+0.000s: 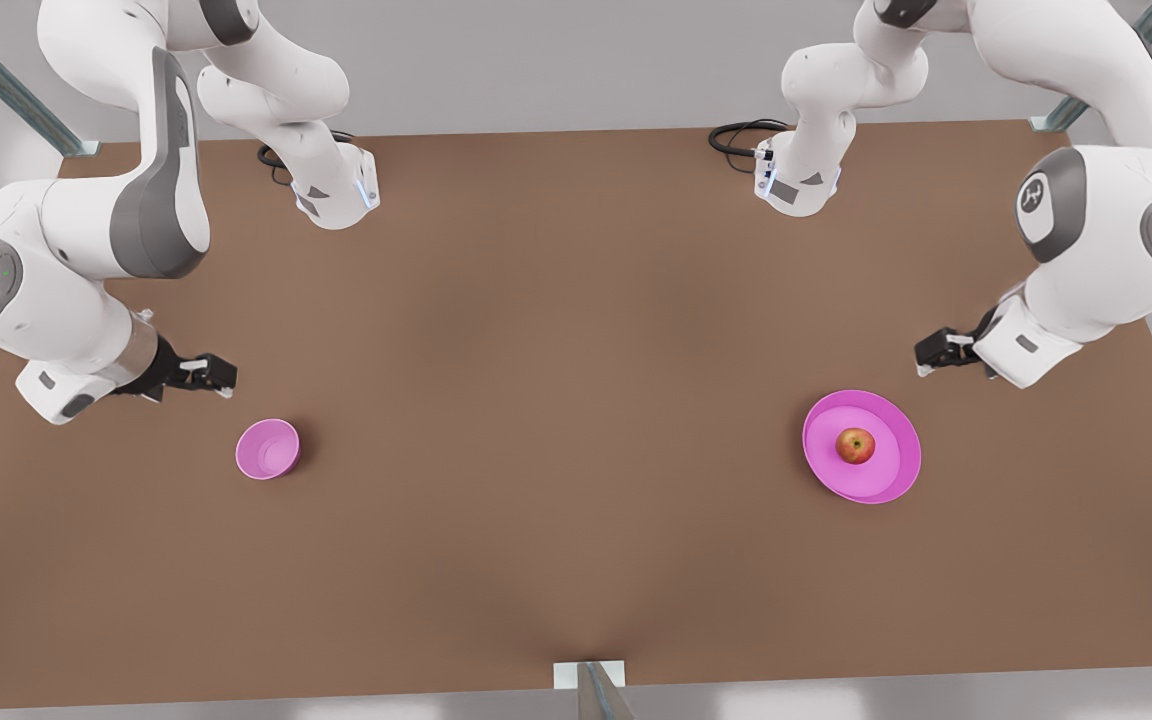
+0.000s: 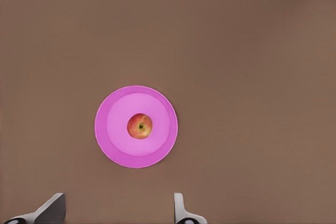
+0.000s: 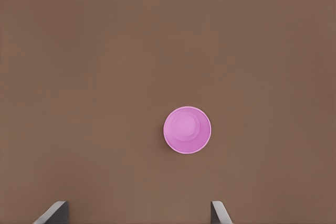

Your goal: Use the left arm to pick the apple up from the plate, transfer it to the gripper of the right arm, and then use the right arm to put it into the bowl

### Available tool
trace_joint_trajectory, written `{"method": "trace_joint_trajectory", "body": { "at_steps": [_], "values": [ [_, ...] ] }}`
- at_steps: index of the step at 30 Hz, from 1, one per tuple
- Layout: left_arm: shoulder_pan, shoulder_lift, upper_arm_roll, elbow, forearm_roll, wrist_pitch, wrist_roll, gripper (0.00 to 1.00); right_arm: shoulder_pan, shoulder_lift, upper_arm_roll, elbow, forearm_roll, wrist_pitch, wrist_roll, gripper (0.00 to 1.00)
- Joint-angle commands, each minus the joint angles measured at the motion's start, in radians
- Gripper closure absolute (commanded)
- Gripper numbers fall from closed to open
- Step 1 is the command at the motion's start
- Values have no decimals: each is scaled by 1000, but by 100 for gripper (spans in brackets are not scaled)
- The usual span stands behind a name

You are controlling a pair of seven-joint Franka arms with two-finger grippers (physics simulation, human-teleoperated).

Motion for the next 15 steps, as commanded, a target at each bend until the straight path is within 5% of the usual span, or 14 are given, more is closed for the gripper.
{"method": "trace_joint_trajectory", "body": {
  "at_steps": [1,10,15],
  "values": [
    [-1,6,0,1,7,51,-3,0,0,-1,0,0,0,31,-2,0],
    [21,225,0,-308,-8,618,-21,0,-2,-1,0,0,0,31,-5,0],
    [64,282,0,-393,-8,750,-9,0,-3,-1,0,-1,0,31,-7,0]
  ]
}}
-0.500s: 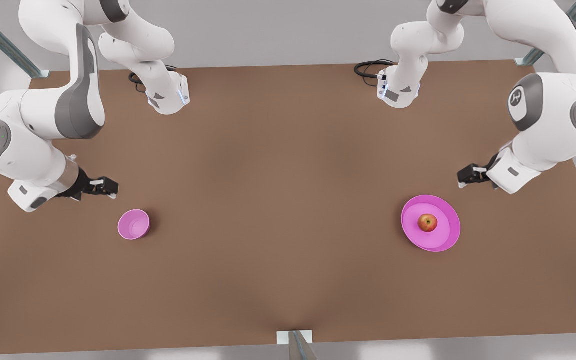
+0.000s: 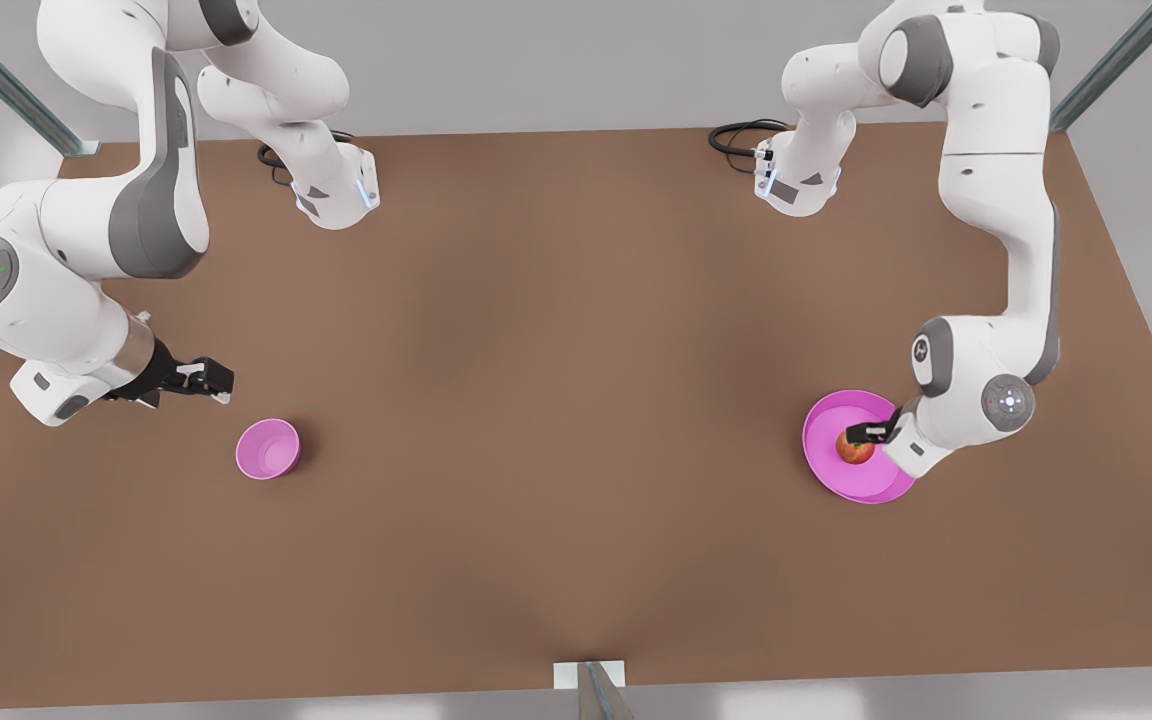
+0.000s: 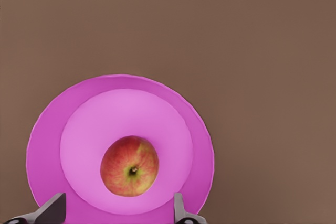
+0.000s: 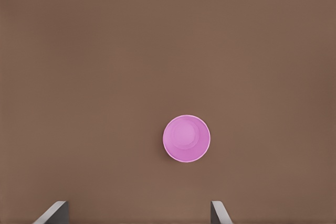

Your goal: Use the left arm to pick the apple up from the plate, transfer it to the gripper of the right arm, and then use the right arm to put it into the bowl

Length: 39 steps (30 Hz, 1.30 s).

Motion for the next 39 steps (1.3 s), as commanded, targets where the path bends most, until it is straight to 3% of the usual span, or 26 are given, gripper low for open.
{"method": "trace_joint_trajectory", "body": {
  "at_steps": [1,21,26,36,39],
  "values": [
    [3,15,0,-9,0,190,-1,0,-1,-1,0,0,0,2,-5,0],
    [0,120,0,-72,0,190,2,0,-4,-1,0,0,2,2,-5,0],
    [0,120,0,-72,0,189,2,18,-4,-1,0,0,2,2,-5,0],
    [1,142,-2,-66,2,192,8,19,8,-3,6,0,2,1,0,0],
    [1,142,-2,-64,2,192,8,19,6,-9,58,5,2,-1,8,0]
  ]
}}
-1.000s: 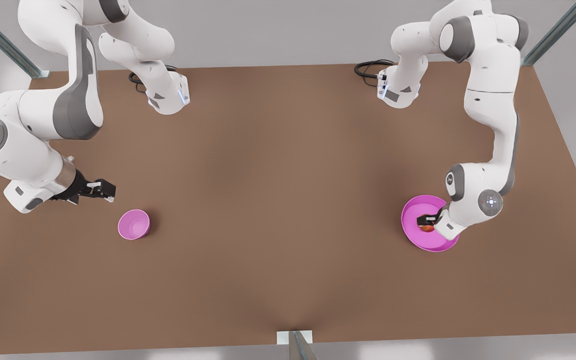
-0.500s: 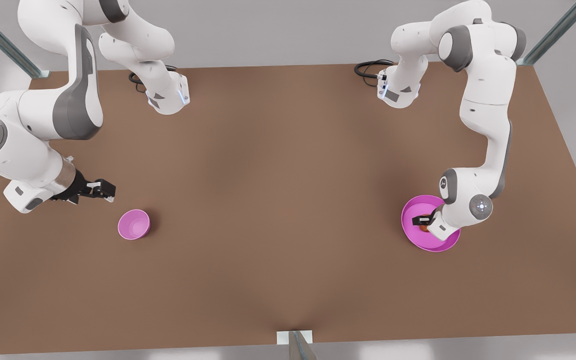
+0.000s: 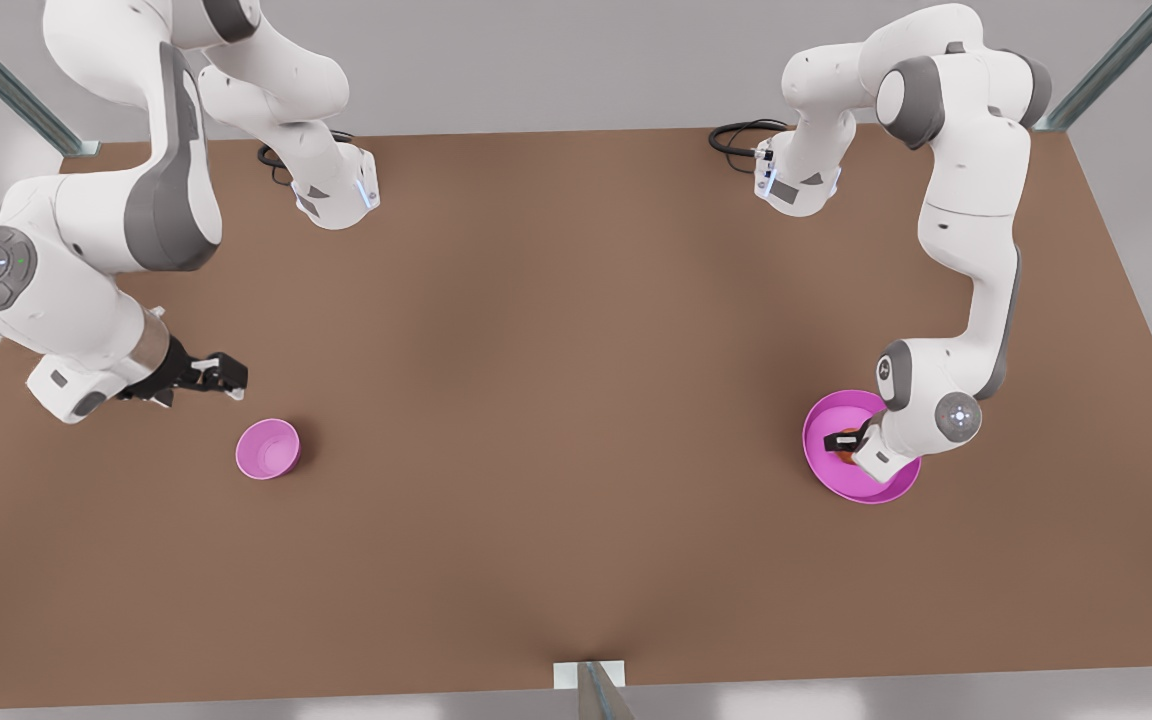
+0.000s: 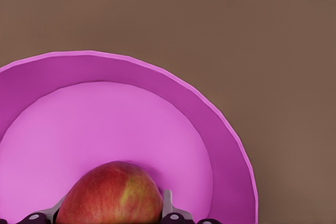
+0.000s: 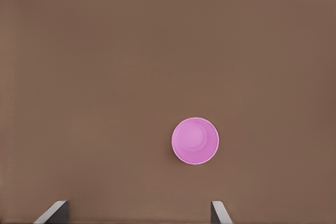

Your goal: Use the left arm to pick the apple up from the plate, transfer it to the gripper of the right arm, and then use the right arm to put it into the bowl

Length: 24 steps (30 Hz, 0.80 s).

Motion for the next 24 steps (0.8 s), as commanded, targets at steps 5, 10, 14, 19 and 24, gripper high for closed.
{"method": "trace_joint_trajectory", "body": {
  "at_steps": [5,10,14,19,24],
  "values": [
    [1,-86,-41,86,-1,-174,118,24,6,-6,112,7,1,-31,64,0],
    [7,-103,-201,293,-246,-493,527,24,-26,1,136,3,330,-31,135,0],
    [-15,-63,-390,344,-482,-336,1008,24,-92,27,136,-96,636,32,77,0],
    [-127,43,-430,344,-1085,-82,1850,25,-127,125,146,-232,1027,153,-282,0],
    [-184,230,-476,442,-1472,-41,2591,27,-123,195,212,-356,1312,227,-678,4]
  ]
}}
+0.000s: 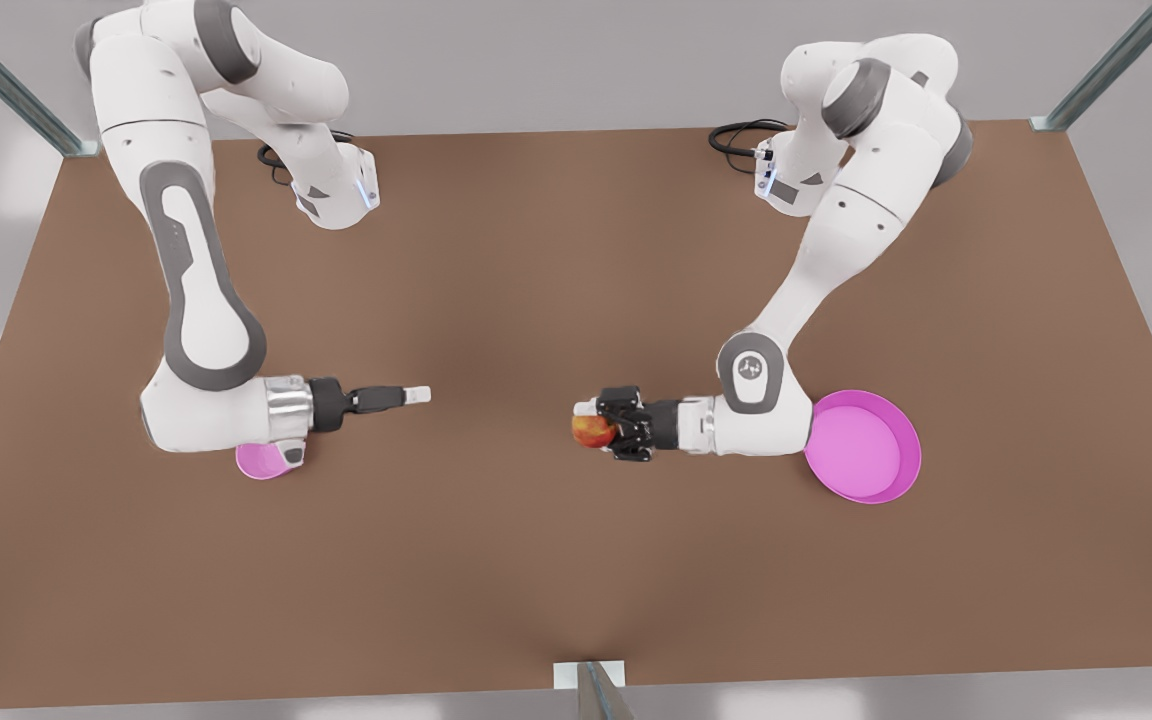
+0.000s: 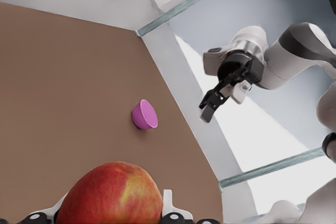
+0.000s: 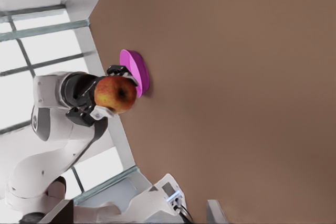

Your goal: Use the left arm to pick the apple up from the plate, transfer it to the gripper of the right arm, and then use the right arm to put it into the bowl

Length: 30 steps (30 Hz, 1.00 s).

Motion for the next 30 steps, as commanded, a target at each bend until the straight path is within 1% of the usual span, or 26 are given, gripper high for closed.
{"method": "trace_joint_trajectory", "body": {
  "at_steps": [1,2,3,5,6,7,10,12,15,18,27,30],
  "values": [
    [-25,65,-21,57,-235,75,1578,27,2,4,21,-35,198,89,-536,4],
    [-33,94,-35,93,-241,75,1605,27,1,4,52,-38,200,130,-544,4],
    [-47,127,-50,128,-261,75,1674,27,2,10,64,-38,200,172,-562,4],
    [-67,130,-52,145,-274,75,1728,27,10,42,83,-29,200,230,-611,4],
    [-71,130,-53,146,-276,75,1753,27,60,71,84,-29,239,296,-653,3],
    [-70,130,-67,146,-288,75,1788,28,74,71,84,-26,264,315,-650,3],
    [-74,130,-67,145,-304,75,1823,27,85,103,84,-3,272,333,-648,3],
    [-84,134,-66,145,-313,75,1823,27,99,143,84,49,272,368,-650,3],
    [-96,144,-66,145,-330,77,1825,27,99,157,84,72,273,374,-645,3],
    [-107,151,-66,145,-348,77,1840,27,126,165,84,77,273,417,-643,3],
    [-110,164,-66,145,-360,77,1855,27,151,179,95,69,273,425,-654,3],
    [-114,164,-66,146,-360,77,1855,27,177,199,97,72,273,474,-659,3]
  ]
}}
